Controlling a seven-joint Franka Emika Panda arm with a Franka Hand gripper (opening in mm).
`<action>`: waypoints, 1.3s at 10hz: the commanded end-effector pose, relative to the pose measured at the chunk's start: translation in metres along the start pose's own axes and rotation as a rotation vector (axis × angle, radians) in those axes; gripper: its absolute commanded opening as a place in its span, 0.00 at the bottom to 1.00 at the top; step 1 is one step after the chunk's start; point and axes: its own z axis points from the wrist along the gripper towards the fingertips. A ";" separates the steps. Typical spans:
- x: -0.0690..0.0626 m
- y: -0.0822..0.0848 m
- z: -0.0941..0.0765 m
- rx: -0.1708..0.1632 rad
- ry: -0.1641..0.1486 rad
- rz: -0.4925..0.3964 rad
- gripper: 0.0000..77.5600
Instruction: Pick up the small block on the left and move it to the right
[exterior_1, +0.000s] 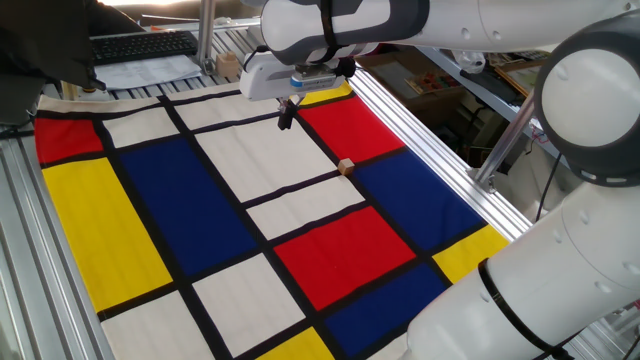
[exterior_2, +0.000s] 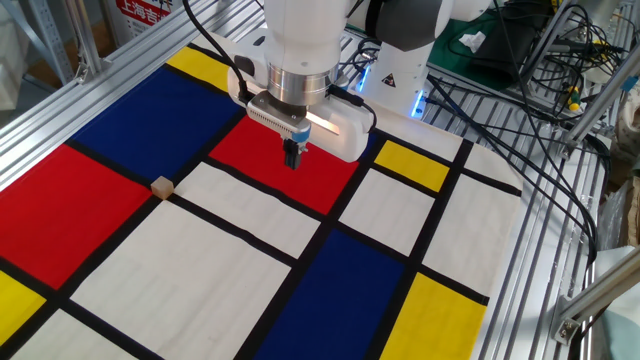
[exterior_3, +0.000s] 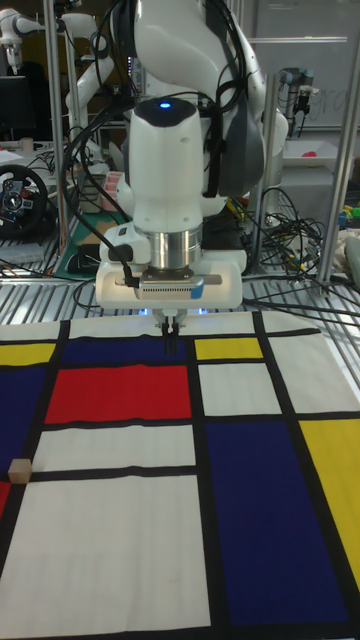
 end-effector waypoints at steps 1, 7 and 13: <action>0.000 0.000 0.000 -0.096 0.172 -0.102 0.00; 0.000 0.000 0.000 -0.055 0.181 -0.120 0.00; 0.000 0.000 0.000 -0.056 0.184 -0.120 0.00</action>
